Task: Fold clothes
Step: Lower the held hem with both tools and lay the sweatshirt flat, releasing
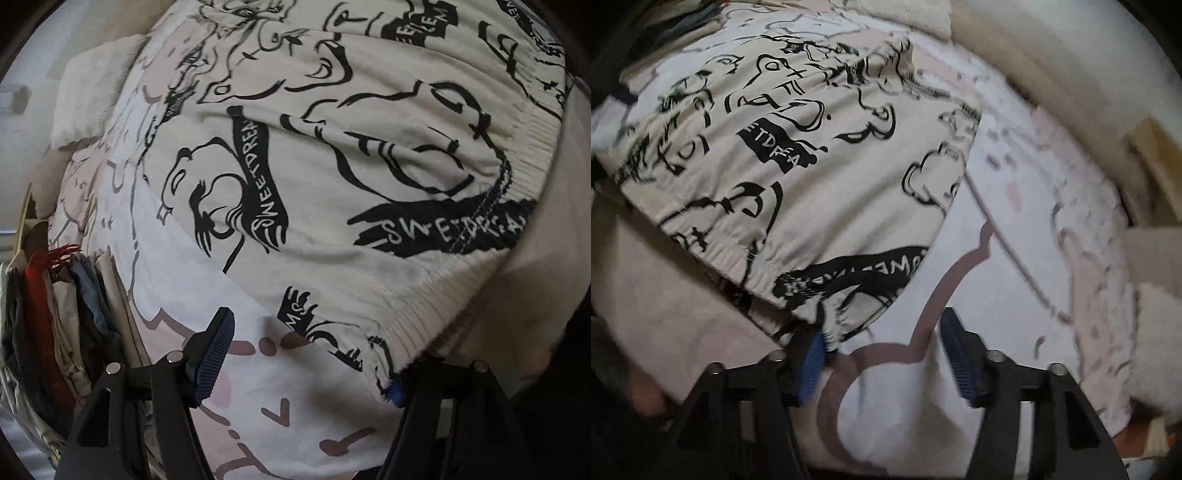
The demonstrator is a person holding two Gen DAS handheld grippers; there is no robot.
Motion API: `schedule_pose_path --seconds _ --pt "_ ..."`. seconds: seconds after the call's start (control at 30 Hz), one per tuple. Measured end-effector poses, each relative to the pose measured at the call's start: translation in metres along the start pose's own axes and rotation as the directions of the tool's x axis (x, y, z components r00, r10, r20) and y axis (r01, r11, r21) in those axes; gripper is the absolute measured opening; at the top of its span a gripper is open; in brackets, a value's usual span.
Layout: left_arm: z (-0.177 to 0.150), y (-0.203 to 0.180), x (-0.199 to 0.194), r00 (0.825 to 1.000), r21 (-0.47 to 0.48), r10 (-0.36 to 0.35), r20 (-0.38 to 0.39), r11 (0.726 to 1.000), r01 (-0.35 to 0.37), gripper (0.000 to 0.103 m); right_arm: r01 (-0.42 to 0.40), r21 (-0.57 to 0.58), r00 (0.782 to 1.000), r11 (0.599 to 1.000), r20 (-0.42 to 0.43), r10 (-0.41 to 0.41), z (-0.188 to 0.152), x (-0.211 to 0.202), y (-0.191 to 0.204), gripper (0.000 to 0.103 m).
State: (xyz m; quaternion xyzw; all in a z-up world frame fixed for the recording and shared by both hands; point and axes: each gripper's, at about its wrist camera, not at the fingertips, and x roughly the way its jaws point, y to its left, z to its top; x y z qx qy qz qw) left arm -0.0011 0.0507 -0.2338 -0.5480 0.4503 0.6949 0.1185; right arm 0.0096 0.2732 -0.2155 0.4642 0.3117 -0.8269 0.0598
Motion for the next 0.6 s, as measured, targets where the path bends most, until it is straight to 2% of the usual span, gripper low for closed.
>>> schedule_pose_path --seconds 0.1,0.2,0.4,0.43,0.5,0.53,0.6 --pt "-0.004 0.001 -0.005 0.999 -0.031 0.022 0.034 0.999 -0.021 0.075 0.057 -0.048 0.997 0.997 0.061 -0.054 -0.007 0.003 0.013 0.072" --pt "-0.006 0.002 -0.011 0.997 -0.028 0.040 0.067 0.999 -0.038 0.075 0.087 -0.129 0.989 0.988 0.128 -0.070 -0.010 -0.006 0.019 0.072" --pt "-0.016 -0.015 -0.036 0.992 0.058 -0.001 0.126 0.998 -0.007 0.078 0.003 -0.262 0.981 0.965 0.187 0.048 -0.018 -0.038 0.038 0.072" --pt "-0.019 -0.015 -0.040 0.991 0.075 -0.020 0.130 0.997 0.010 0.079 -0.036 -0.275 0.980 0.961 0.179 0.088 -0.020 -0.045 0.040 0.072" --pt "-0.025 -0.008 -0.056 0.984 0.097 -0.123 0.126 0.989 0.111 0.079 -0.175 -0.252 0.966 0.952 0.143 0.215 -0.020 -0.060 0.029 0.072" --pt "-0.026 0.005 -0.064 0.972 0.071 -0.200 0.125 0.979 0.192 0.079 -0.229 -0.219 0.955 0.949 0.136 0.262 -0.019 -0.069 0.022 0.072" --pt "-0.027 0.033 -0.080 0.933 0.012 -0.335 0.132 0.942 0.337 0.079 -0.321 -0.076 0.932 0.944 0.150 0.329 -0.008 -0.074 -0.020 0.072"
